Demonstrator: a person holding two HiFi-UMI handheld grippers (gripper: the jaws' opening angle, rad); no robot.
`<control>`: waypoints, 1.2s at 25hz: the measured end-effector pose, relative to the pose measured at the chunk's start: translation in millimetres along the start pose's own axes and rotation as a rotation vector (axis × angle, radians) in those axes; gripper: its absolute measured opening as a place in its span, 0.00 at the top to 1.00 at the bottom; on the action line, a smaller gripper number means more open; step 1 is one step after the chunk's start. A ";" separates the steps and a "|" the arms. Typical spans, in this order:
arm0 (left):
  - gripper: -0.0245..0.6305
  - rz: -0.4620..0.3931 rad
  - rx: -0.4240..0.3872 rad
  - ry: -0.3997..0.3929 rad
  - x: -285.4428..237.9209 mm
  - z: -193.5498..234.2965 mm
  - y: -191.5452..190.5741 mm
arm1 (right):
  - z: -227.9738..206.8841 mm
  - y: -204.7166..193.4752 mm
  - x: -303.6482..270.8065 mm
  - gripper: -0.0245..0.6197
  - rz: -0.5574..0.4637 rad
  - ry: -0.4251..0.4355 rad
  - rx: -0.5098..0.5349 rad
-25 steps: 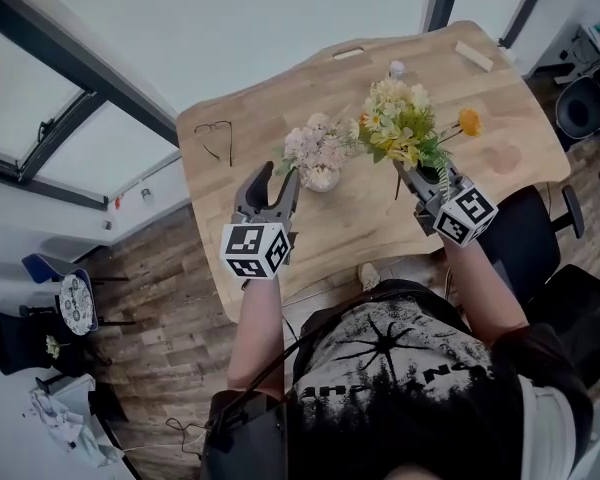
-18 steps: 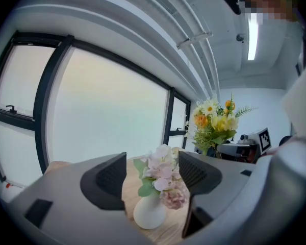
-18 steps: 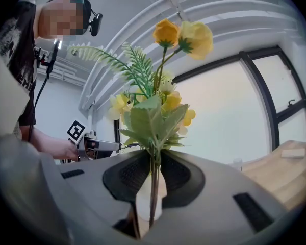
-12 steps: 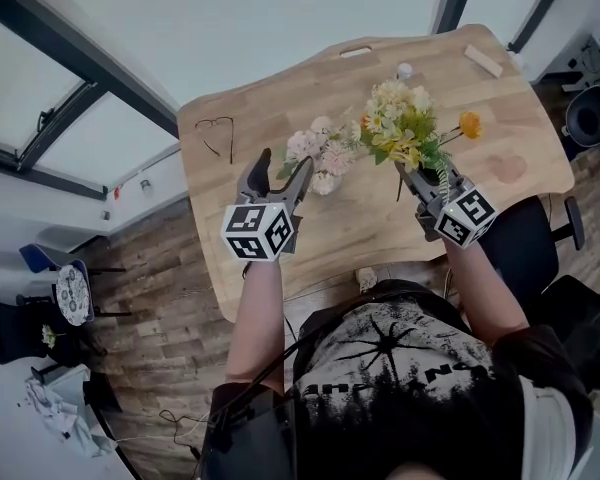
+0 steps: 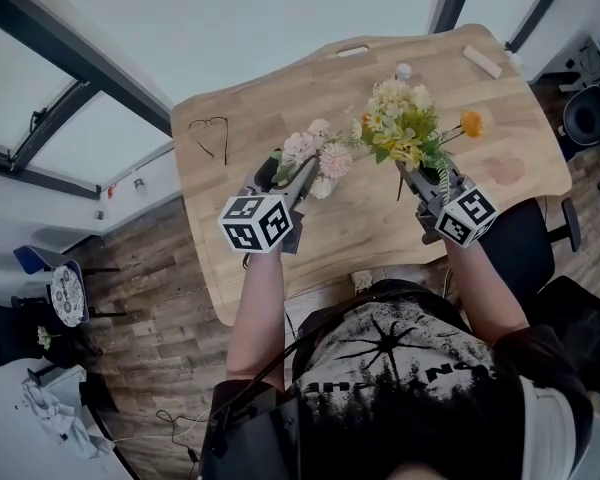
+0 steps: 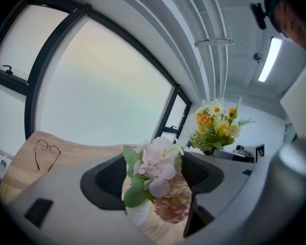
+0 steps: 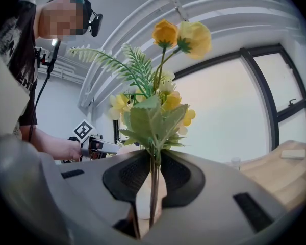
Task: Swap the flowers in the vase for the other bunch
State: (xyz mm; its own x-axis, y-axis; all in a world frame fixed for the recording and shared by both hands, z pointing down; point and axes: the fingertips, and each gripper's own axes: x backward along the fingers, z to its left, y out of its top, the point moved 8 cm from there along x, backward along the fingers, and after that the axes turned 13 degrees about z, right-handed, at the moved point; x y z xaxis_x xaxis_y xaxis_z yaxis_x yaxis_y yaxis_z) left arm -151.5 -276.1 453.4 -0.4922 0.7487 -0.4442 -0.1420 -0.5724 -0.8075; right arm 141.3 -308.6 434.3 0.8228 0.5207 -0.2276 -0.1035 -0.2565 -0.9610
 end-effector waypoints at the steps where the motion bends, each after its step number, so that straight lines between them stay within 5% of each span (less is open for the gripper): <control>1: 0.44 0.008 0.002 0.000 -1.6 0.7 -0.7 | -1.2 -0.1 -0.6 0.86 0.002 0.000 -0.001; 3: 0.44 0.017 0.000 -0.001 -3.2 1.2 -1.5 | -2.4 -0.5 -1.5 0.86 0.006 -0.001 -0.003; 13: 0.87 0.010 -0.062 0.029 -1.6 -2.5 -2.0 | -3.8 -6.8 -2.6 0.86 0.014 -0.001 -0.008; 30: 0.90 -0.050 -0.053 -0.006 9.7 1.1 7.5 | 5.3 -6.4 -10.2 0.86 0.009 -0.011 -0.006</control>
State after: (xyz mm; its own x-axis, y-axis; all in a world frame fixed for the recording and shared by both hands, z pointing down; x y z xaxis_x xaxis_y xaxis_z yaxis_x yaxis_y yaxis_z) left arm -158.3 -273.5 443.5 -0.4907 0.7738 -0.4005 -0.1210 -0.5157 -0.8482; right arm 130.7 -307.9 441.9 0.8157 0.5275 -0.2375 -0.1071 -0.2659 -0.9580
